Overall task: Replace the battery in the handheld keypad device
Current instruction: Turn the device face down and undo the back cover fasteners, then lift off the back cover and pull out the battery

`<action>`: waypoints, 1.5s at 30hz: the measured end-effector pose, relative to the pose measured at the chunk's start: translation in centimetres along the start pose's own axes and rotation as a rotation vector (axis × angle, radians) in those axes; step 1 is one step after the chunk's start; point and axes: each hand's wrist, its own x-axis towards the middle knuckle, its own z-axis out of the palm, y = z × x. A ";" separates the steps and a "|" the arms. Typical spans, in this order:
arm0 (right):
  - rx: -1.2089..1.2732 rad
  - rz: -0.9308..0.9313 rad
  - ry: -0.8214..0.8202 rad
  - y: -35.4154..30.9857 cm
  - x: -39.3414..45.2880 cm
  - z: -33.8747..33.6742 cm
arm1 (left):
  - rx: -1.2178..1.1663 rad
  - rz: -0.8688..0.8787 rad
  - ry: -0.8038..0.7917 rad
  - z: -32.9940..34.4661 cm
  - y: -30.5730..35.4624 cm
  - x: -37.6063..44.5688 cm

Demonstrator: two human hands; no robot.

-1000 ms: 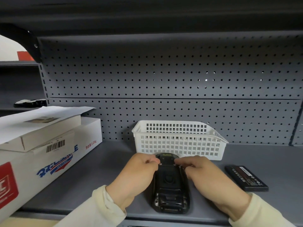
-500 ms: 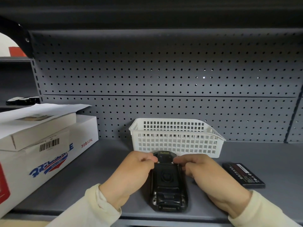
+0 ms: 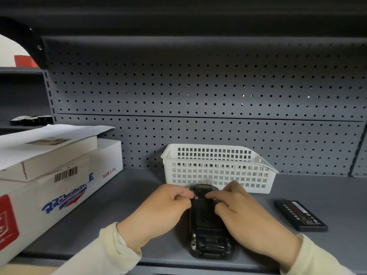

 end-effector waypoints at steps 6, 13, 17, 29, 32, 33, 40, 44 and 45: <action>0.023 0.151 -0.129 -1.1 2.1 -0.6 | 0.051 0.005 -0.027 0.0 0.5 -0.3; 0.208 0.245 -0.163 -1.7 3.0 -0.9 | 0.039 0.019 -0.040 -0.1 0.6 -0.3; 0.225 0.205 -0.152 -1.6 2.9 -1.6 | 0.067 0.057 0.018 -0.1 0.8 0.0; 0.337 0.198 -0.160 -1.0 1.4 -3.3 | -0.228 -0.074 -0.005 -0.3 2.4 -0.5; 0.415 0.203 -0.144 -1.3 1.4 -3.3 | -0.292 -0.069 0.023 -0.9 2.8 -0.5; 0.433 0.197 -0.129 -1.5 1.4 -3.3 | -0.310 -0.065 0.030 -1.1 2.9 -0.4; 0.546 0.166 -0.044 -3.8 3.3 -2.9 | -0.220 -0.050 0.094 -4.1 3.3 0.1; 0.480 0.142 -0.060 -5.2 4.8 -1.8 | -0.152 -0.093 0.119 -6.0 2.6 0.3; 0.455 0.140 -0.075 -5.5 5.1 -1.4 | -0.154 -0.112 0.118 -6.4 2.3 0.3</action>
